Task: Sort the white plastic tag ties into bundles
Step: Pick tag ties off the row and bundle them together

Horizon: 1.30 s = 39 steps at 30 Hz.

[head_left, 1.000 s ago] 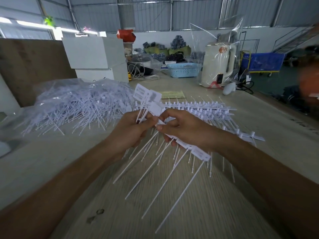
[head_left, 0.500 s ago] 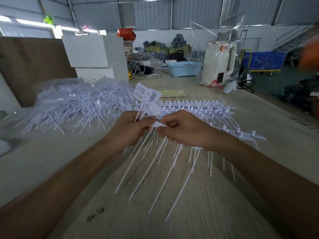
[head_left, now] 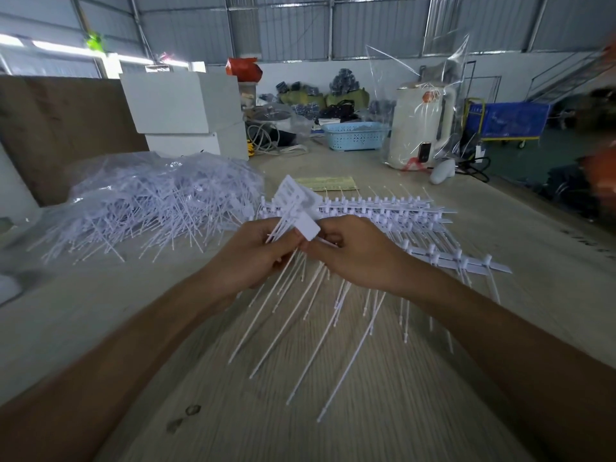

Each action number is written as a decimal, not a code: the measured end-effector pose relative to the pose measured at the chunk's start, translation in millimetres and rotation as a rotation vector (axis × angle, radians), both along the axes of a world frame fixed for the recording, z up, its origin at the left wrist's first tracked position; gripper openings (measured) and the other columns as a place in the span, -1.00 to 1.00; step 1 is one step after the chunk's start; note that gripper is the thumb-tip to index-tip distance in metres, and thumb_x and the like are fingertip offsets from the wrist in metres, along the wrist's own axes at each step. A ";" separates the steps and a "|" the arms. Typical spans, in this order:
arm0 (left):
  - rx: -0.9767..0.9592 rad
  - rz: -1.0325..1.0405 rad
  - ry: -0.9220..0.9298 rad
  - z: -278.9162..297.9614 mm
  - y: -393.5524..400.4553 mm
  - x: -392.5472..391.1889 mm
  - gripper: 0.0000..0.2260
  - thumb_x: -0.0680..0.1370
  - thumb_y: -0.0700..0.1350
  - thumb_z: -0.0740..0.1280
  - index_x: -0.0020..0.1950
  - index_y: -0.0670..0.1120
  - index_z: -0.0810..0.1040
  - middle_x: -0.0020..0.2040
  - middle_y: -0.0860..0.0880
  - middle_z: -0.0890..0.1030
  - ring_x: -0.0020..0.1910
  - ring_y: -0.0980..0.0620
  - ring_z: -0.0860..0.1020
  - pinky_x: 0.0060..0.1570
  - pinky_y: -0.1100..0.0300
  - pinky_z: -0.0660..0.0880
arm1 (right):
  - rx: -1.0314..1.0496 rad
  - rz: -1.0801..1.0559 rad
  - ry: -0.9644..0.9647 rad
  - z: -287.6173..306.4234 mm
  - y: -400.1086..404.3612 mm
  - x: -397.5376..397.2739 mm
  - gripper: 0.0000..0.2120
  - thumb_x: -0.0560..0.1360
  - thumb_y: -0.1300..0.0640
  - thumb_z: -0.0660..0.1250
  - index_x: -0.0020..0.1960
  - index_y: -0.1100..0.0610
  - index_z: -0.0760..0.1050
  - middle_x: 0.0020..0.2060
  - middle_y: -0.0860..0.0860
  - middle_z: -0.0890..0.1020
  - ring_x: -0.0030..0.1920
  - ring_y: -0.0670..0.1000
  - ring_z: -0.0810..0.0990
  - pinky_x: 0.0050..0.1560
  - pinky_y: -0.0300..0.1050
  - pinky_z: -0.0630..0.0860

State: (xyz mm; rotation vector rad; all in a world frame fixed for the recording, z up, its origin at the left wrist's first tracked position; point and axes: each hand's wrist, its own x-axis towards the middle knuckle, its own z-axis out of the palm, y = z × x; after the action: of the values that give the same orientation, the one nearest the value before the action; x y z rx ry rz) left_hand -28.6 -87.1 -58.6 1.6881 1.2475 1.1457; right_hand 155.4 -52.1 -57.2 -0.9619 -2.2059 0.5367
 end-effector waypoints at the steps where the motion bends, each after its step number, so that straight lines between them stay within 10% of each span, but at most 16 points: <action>1: -0.024 -0.006 0.010 0.9 -0.8 0.6 -0.75 0.51 0.18 0.33 -0.23 0.07 0.66 -0.36 -0.09 0.52 -0.57 0.15 0.27 -0.57 0.34 0.16 | 0.017 -0.011 0.013 1.2 0.7 0.3 -0.68 0.61 0.00 0.31 -0.07 0.26 0.64 -0.28 0.23 0.64 -0.26 0.18 0.60 -0.26 0.03 0.48; 15: -0.007 0.011 -0.010 -1.1 4.9 -5.2 -0.69 0.68 0.02 0.22 -0.20 -0.11 0.44 -0.49 -0.04 0.33 -0.52 0.02 0.28 -0.51 0.26 0.23 | -0.542 0.082 0.125 7.7 6.1 15.3 -0.83 0.60 0.02 0.35 0.00 0.13 0.58 -0.26 0.08 0.69 -0.37 -0.01 0.60 -0.41 -0.16 0.53; 30: -0.057 0.082 0.091 3.5 10.3 -14.0 -0.61 0.65 0.05 0.28 -0.38 0.03 0.51 -0.51 0.06 0.33 -0.57 0.13 0.22 -0.55 0.32 0.16 | -0.588 0.332 -0.204 25.4 22.4 66.0 -0.82 0.62 0.10 0.32 0.12 0.03 0.69 -0.31 -0.01 0.53 -0.35 -0.08 0.45 -0.40 -0.24 0.40; 39: -0.047 0.108 -0.028 6.8 6.7 -16.7 -0.72 0.63 0.05 0.30 -0.11 -0.12 0.63 -0.46 0.06 0.25 -0.51 0.11 0.17 -0.51 0.27 0.13 | -0.508 0.277 -0.110 13.1 22.1 62.8 -0.80 0.61 0.13 0.32 -0.11 0.18 0.66 -0.31 0.05 0.61 -0.38 -0.07 0.50 -0.30 -0.20 0.46</action>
State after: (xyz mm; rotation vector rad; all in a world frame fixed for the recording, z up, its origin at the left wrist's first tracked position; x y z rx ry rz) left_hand -45.3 -80.4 -51.8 1.5809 1.3518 1.1902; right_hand 218.2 -30.0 -44.0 -0.9506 -2.3669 1.2427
